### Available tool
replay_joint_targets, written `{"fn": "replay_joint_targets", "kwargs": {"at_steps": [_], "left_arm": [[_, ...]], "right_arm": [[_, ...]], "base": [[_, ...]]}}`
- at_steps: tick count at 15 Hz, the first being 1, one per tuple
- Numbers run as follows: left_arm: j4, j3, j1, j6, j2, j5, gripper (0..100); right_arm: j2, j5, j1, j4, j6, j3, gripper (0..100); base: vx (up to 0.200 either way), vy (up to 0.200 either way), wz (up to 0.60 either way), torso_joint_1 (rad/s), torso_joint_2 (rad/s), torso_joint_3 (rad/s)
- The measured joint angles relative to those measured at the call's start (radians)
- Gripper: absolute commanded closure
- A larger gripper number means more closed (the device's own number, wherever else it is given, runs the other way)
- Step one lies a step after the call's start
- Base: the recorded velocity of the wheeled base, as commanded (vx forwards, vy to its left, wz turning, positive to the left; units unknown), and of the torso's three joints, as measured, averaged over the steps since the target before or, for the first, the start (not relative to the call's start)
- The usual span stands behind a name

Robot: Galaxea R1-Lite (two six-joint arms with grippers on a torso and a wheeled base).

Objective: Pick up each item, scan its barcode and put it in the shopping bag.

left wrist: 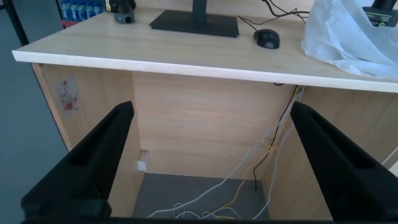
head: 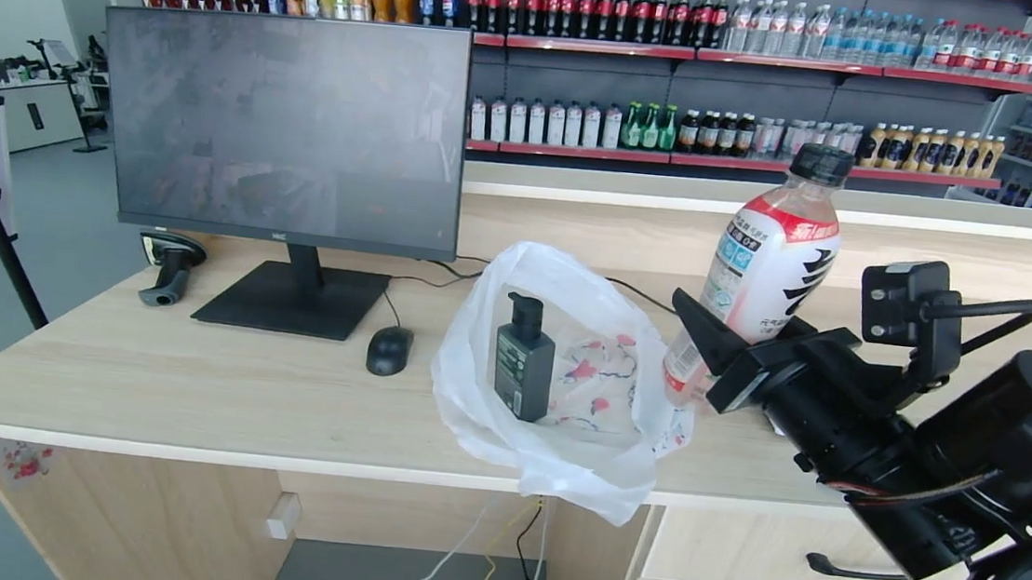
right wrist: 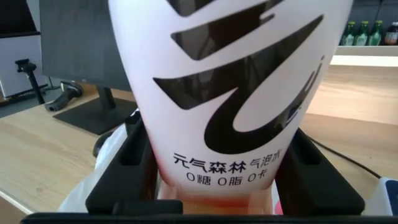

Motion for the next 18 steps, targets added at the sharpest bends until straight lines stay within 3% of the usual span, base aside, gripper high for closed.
{"fn": "replay_joint_targets", "kwargs": {"at_steps": [4,18], "left_arm": [[0.001,0.0,0.0,0.0,0.0,0.0,0],[0.001,0.0,0.0,-0.005,0.0,0.0,0]], "right_arm": [[0.015,-0.003,0.021,0.0,0.001,-0.001,100],[0.185,-0.002,0.048,-0.002,0.019,-0.069,100]], "base": [[0.2,0.0,0.0,0.007,0.0,0.002],[0.0,0.0,0.0,0.0,0.0,0.0]]}}
